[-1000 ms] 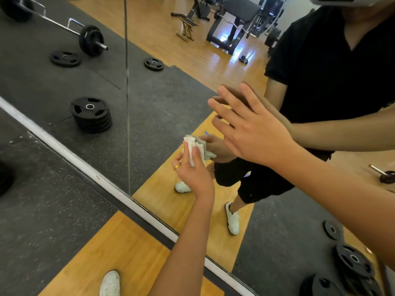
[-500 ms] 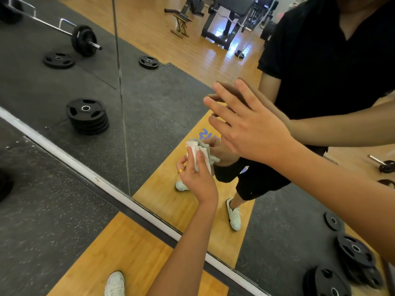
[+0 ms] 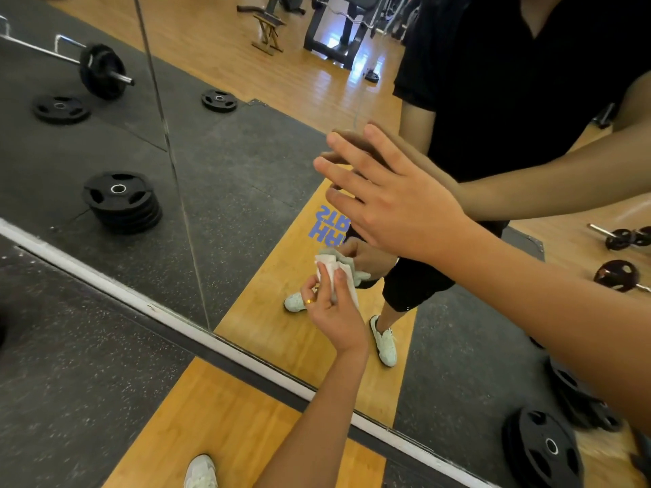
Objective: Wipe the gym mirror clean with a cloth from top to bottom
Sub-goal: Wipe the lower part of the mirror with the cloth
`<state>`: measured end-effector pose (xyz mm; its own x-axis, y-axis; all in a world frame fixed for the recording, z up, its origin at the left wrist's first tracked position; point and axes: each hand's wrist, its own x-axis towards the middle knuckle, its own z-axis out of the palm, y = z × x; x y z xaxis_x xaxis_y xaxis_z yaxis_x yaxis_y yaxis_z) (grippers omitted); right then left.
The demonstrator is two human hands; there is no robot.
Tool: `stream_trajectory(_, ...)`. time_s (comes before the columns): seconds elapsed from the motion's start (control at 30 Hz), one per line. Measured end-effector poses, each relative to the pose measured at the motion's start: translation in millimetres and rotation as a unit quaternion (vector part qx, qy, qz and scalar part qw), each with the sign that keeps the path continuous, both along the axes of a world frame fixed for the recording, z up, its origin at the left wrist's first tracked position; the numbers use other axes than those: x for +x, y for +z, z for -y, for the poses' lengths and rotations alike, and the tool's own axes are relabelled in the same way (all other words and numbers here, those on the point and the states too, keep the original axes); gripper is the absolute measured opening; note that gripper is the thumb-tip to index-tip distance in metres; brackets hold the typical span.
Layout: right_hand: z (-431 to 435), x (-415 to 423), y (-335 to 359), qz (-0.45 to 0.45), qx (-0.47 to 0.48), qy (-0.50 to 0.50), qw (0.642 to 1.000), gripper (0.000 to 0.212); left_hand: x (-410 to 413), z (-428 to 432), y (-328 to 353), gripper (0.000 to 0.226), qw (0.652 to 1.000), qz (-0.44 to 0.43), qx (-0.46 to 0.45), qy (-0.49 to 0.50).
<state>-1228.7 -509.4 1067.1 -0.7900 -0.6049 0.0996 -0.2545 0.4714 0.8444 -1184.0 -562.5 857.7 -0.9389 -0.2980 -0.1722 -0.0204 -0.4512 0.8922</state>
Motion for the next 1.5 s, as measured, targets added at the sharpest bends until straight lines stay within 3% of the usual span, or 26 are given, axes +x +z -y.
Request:
stream_trajectory(0.13, -1, -1, -1, -0.006, -0.007, 0.004, 1.0, 0.036, 21, 3, -10, 0.045, 0.998, 0.006, 0.008, -0.057)
stream_trajectory(0.23, -1, 0, -1, -0.003, -0.005, 0.005, 1.0, 0.034, 15, 3, -5, 0.033, 0.998, 0.026, 0.009, -0.051)
stream_trajectory(0.37, 1, 1, 2, 0.013, -0.011, -0.001, 1.0, 0.041, 9, -1, 12, 0.034, 1.0, 0.017, 0.009, -0.024)
stream_trajectory(0.63, -17, 72, 11, -0.005, -0.108, 0.024, 0.994, 0.043, 12, -2, 14, 0.03, 1.0, 0.011, 0.017, -0.021)
stream_trajectory(0.8, -70, 131, 24, 0.008, -0.056, -0.033, 0.998, 0.05, 19, -15, 9, 0.037, 1.0, 0.025, 0.013, -0.001)
stream_trajectory(1.07, -88, 128, 11, -0.015, 0.069, -0.07, 0.995, 0.056, 63, -62, 25, 0.032, 0.998, 0.044, 0.031, 0.04)
stream_trajectory(1.23, -89, 126, 8, -0.035, 0.077, -0.057, 0.995, 0.063, 83, -68, 20, 0.034, 1.0, 0.012, 0.001, 0.011)
stream_trajectory(1.37, -90, 126, 7, -0.034, 0.066, -0.045, 0.996, 0.058, 51, -52, 17, 0.033, 0.997, 0.008, -0.053, 0.053)
stream_trajectory(1.5, -90, 127, 6, -0.038, 0.069, -0.033, 0.996, 0.058, 44, -57, 19, 0.028, 0.995, 0.038, -0.029, 0.084)
